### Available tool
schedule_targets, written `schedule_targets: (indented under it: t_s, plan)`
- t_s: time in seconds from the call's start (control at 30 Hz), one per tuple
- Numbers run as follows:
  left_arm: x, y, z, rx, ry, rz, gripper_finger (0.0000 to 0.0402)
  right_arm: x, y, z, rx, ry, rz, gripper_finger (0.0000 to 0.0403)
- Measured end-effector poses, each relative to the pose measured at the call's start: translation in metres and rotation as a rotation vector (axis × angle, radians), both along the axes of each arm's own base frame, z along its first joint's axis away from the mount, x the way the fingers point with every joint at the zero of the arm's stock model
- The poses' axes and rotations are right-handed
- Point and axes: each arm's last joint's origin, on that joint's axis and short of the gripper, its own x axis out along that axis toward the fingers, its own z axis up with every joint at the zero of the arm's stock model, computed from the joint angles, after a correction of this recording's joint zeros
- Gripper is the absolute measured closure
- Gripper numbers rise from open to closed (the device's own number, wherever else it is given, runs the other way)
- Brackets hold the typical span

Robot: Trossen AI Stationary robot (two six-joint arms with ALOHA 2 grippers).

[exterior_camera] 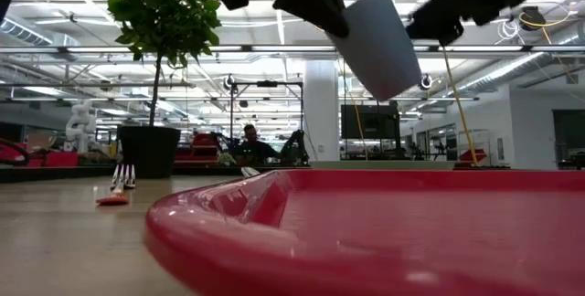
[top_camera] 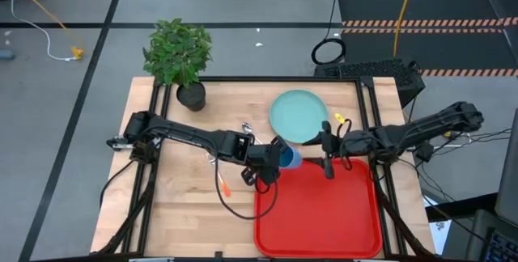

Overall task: Pick and place plate/cup/fork/spoon on tray
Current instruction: Put the blue cup on the top right of the red serving tray

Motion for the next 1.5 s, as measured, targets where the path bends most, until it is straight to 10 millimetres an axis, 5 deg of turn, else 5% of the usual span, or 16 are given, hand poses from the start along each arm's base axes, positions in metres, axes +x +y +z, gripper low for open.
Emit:
schedule_targets:
  t_s: [0.53, 0.8, 1.2, 1.5]
  plan:
    - [0.0, 0.0, -0.003, -0.041, -0.006, -0.004, 0.0389, 0.028, 0.027, 0.025, -0.206, -0.001, 0.103, 0.0151]
    - [0.002, -0.007, 0.0, -0.041, -0.046, -0.014, 0.0394, 0.022, 0.024, 0.013, -0.132, 0.16, 0.055, 0.0144]
    - [0.009, -0.01, 0.007, -0.04, -0.156, -0.032, 0.0394, 0.02, 0.021, 0.0, -0.004, 0.174, 0.006, 0.0049]
    - [0.011, -0.011, 0.01, -0.048, -0.191, -0.031, 0.0388, 0.023, 0.021, 0.002, -0.023, 0.132, 0.015, 0.0087]
